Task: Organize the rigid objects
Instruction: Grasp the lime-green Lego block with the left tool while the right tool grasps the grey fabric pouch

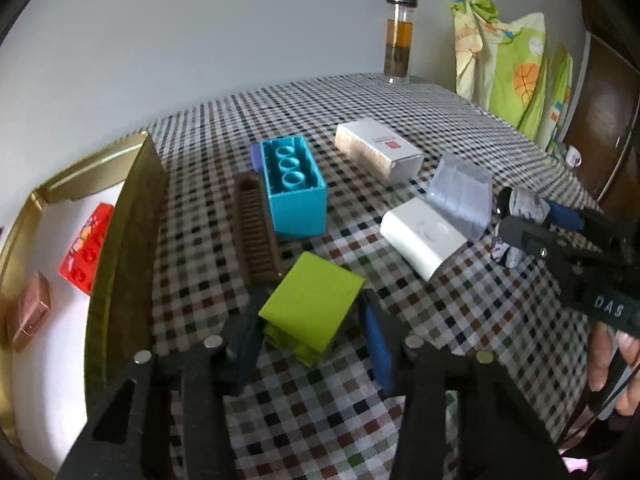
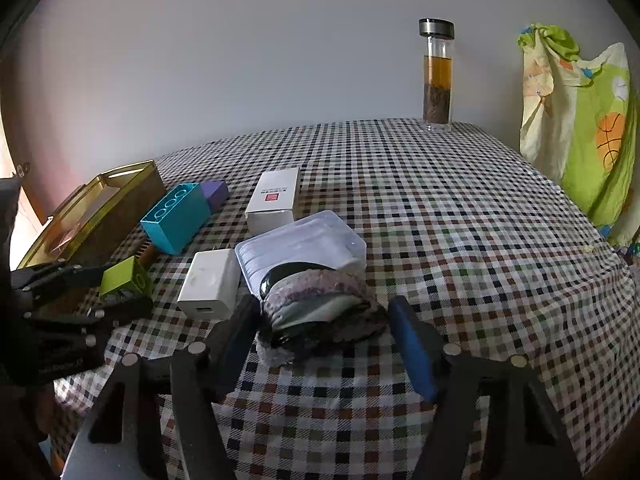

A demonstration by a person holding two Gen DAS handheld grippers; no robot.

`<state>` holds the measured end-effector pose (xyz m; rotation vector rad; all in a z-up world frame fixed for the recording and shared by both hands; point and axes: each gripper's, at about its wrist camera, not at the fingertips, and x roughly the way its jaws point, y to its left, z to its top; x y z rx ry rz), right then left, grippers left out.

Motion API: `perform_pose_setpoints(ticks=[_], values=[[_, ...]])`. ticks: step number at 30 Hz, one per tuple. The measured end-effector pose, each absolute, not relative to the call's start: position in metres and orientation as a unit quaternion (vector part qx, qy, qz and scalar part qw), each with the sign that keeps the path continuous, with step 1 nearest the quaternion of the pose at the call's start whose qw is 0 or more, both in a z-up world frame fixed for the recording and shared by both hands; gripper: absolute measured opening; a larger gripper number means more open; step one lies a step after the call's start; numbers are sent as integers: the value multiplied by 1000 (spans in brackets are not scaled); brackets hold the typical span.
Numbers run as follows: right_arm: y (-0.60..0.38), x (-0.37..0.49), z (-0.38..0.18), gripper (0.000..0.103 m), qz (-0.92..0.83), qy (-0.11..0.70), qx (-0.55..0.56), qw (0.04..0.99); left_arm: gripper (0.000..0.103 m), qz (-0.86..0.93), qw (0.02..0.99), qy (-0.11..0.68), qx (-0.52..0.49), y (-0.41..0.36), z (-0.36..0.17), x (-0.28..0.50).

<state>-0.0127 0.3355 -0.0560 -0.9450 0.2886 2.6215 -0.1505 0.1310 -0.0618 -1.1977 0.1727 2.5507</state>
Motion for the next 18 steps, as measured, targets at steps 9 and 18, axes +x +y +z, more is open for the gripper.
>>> perform_pose_setpoints(ticks=[9,18], values=[[329,-16,-56,68,926,81,-337,151,45,900,160,43,-403,124,-56,-143],[320,-13,-55,65,936,55,-321,131,45,913,151,33,-377,117,-49,-138]])
